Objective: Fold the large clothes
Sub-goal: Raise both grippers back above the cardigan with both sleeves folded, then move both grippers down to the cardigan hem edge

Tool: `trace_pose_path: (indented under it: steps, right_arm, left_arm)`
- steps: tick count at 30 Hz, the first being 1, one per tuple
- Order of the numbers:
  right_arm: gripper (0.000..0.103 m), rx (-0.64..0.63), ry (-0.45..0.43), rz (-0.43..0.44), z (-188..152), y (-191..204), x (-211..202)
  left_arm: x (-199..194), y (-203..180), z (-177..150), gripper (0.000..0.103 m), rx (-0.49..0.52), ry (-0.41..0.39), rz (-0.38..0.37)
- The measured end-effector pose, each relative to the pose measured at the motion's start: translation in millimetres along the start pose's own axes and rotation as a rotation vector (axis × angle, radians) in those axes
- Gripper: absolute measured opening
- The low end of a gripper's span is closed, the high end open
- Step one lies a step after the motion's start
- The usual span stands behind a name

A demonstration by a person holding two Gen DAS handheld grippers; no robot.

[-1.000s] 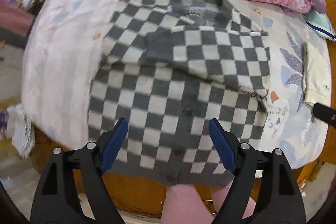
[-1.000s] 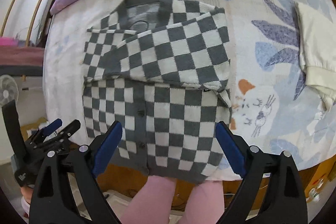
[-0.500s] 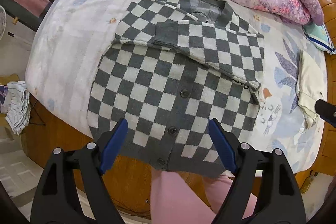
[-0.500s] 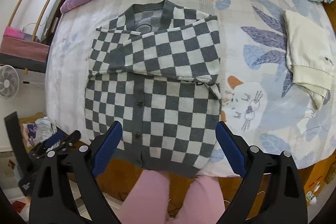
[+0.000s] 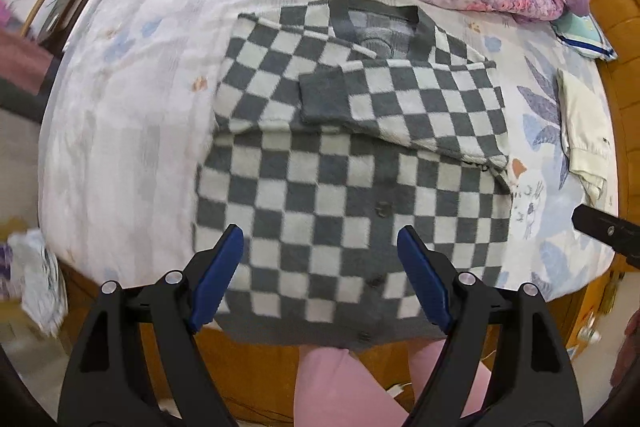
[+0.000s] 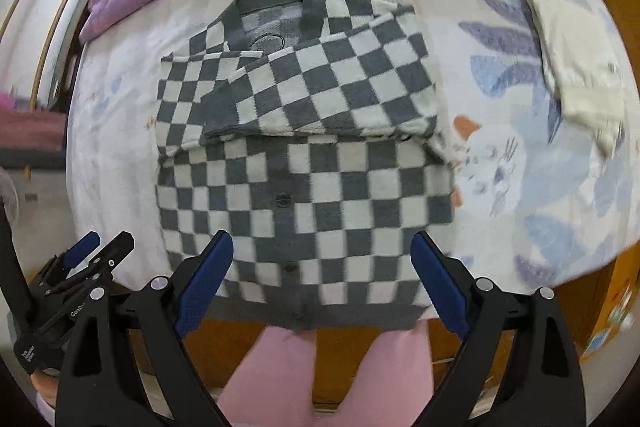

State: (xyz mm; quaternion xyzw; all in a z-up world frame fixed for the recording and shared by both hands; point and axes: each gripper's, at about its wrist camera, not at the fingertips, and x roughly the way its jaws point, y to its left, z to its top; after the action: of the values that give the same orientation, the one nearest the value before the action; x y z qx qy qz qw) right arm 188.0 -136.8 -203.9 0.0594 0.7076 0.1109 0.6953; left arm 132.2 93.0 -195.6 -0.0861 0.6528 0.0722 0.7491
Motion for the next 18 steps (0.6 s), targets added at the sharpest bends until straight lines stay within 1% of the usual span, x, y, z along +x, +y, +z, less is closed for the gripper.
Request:
trace_pose_path:
  steps: [2, 4, 6, 8, 10, 14, 18]
  right_arm:
    - [0.087, 0.06, -0.001, -0.01, -2.0, 11.6, 5.2]
    - [0.087, 0.114, 0.003, -0.01, -5.4, 24.7, 9.2]
    - [0.087, 0.141, 0.008, 0.0, -7.0, 34.5, 11.4]
    - [0.087, 0.155, 0.01, -0.004, -6.1, 44.4, 12.5]
    - [0.09, 0.165, 0.001, -0.011, -1.4, 51.2, 12.2]
    - [0.092, 0.201, 0.0, -0.018, 11.5, 50.8, 15.2]
    - [0.092, 0.239, 0.009, -0.013, 33.4, 38.7, 21.6]
  left_arm:
    - [3.9, 13.9, 9.4, 0.08, 0.04, 0.007, -0.001]
    - [9.7, 27.5, 20.7, 0.08, 0.091, 0.02, 0.013]
    - [13.1, 39.4, 30.4, 0.08, 0.117, 0.032, 0.019]
    - [15.1, 46.9, 37.9, 0.08, 0.134, 0.036, 0.001]
    - [18.8, 51.7, 44.9, 0.08, 0.149, 0.041, -0.002]
    - [30.1, 57.4, 60.8, 0.08, 0.154, 0.062, 0.0]
    - [42.3, 61.5, 80.7, 0.08, 0.14, 0.076, 0.012]
